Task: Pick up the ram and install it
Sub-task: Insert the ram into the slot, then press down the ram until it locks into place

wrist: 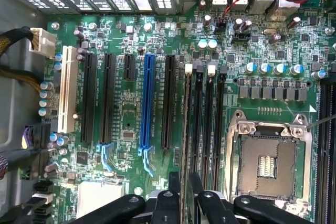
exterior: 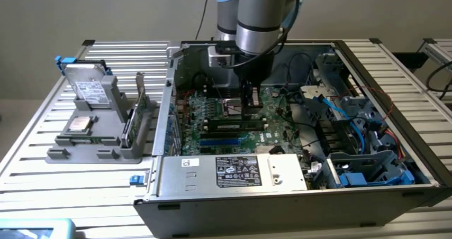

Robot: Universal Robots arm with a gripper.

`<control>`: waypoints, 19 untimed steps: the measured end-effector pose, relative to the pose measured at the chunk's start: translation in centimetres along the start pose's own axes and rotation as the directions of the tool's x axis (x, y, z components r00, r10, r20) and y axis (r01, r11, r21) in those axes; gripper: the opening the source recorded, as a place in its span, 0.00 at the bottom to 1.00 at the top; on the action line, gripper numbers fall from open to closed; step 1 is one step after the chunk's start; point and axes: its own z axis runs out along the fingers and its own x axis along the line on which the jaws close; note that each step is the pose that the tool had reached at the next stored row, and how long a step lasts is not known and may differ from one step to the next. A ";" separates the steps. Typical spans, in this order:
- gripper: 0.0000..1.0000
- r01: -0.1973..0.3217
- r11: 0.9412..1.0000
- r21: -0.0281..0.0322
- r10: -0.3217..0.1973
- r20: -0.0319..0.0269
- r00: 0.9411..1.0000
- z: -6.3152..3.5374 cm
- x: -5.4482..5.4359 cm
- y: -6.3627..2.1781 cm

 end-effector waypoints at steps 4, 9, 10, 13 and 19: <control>0.22 0.000 1.000 -0.001 0.000 0.000 1.000 -0.56 0.2 -0.64; 0.22 0.000 1.000 -0.002 0.000 0.001 1.000 -0.65 0.3 -0.96; 0.22 0.000 1.000 -0.002 0.000 0.001 1.000 -0.65 0.3 -0.95; 0.22 0.000 1.000 -0.002 0.000 0.001 1.000 -0.65 0.3 -0.96; 0.22 0.000 1.000 -0.002 0.000 0.001 1.000 -0.65 0.3 -0.96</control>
